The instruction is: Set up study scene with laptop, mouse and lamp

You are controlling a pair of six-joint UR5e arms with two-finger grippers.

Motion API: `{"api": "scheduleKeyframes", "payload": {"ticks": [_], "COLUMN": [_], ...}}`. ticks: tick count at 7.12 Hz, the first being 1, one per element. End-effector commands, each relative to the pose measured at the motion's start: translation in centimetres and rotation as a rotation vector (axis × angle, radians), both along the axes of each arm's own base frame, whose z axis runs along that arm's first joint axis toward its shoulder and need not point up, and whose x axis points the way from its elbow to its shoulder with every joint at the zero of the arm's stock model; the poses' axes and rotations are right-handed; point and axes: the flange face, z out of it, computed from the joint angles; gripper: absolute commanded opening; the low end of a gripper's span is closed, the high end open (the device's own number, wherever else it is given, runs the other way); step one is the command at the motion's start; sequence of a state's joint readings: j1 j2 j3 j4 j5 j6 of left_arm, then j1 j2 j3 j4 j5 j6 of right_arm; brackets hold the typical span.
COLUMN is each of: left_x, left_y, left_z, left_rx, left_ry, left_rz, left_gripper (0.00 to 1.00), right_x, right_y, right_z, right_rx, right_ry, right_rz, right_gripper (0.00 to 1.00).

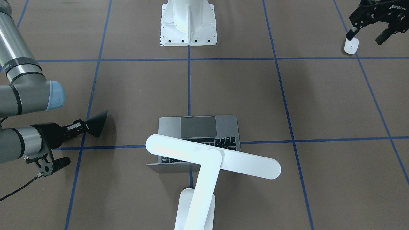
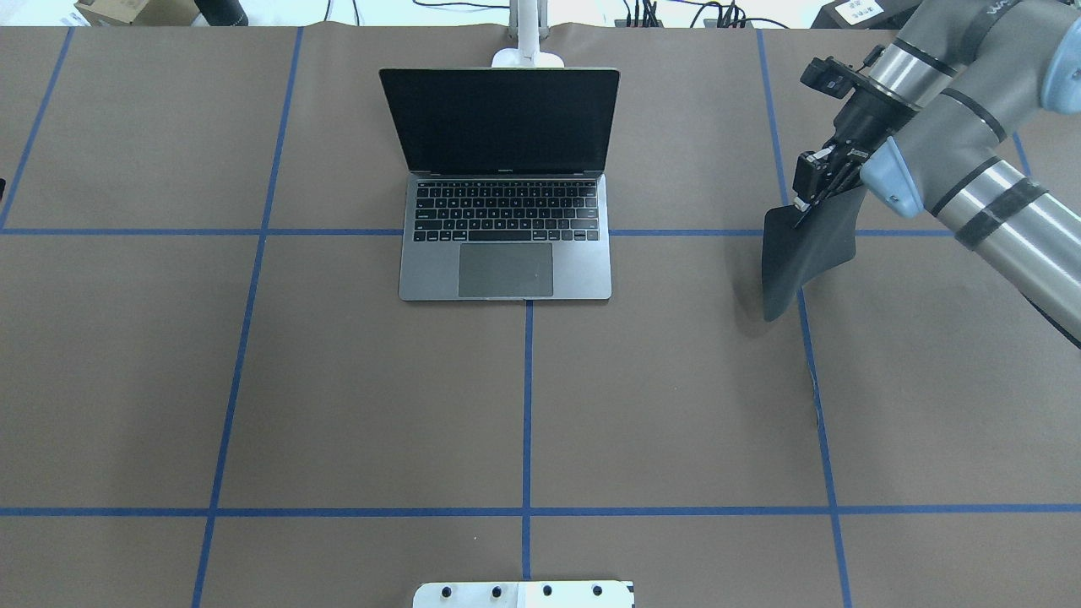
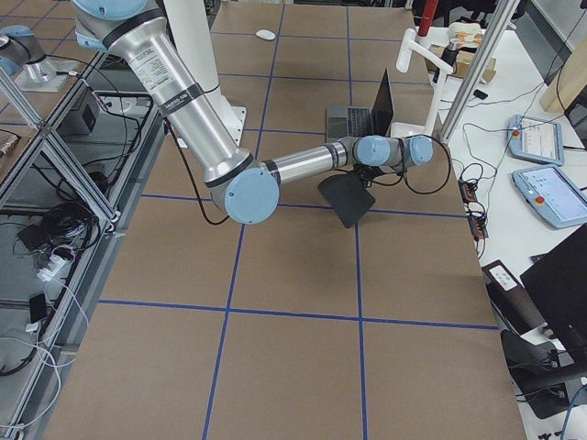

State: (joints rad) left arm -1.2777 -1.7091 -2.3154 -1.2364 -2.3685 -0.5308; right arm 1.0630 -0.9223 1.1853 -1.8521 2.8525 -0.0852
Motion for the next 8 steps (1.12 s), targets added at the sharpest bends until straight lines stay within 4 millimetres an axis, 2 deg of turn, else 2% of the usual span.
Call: {"api": "scheduleKeyframes", "payload": {"ticks": [1, 2, 3, 5, 6, 8], "left_x": [0.0, 0.0, 0.0, -0.1, -0.1, -0.2], "left_y": [0.0, -0.1, 0.0, 0.1, 0.1, 0.2], "left_z": [0.0, 0.1, 0.0, 0.0, 0.0, -0.2], "left_rx": [-0.001, -0.002, -0.001, -0.001, -0.001, 0.004], "left_ry": [0.0, -0.001, 0.0, 0.0, 0.0, 0.0], "left_rz": [0.0, 0.0, 0.0, -0.002, -0.002, -0.004], "left_gripper": [1.0, 1.0, 1.0, 1.0, 1.0, 1.0], "right_x": [-1.7, -2.2, -2.6, -3.4, -3.6, -4.4], "right_y": [-2.6, -3.4, -3.3, -3.1, -3.1, -4.6], "right_z": [-1.8, -2.2, -3.0, -3.2, -3.3, -4.2], "right_rx": [-0.014, -0.074, -0.149, -0.284, -0.289, -0.317], "right_ry": [0.007, 0.034, 0.061, 0.133, 0.129, 0.122], "right_rz": [0.0, 0.018, 0.046, 0.088, 0.085, 0.084], "right_gripper": [0.0, 0.0, 0.0, 0.0, 0.0, 0.0]}}
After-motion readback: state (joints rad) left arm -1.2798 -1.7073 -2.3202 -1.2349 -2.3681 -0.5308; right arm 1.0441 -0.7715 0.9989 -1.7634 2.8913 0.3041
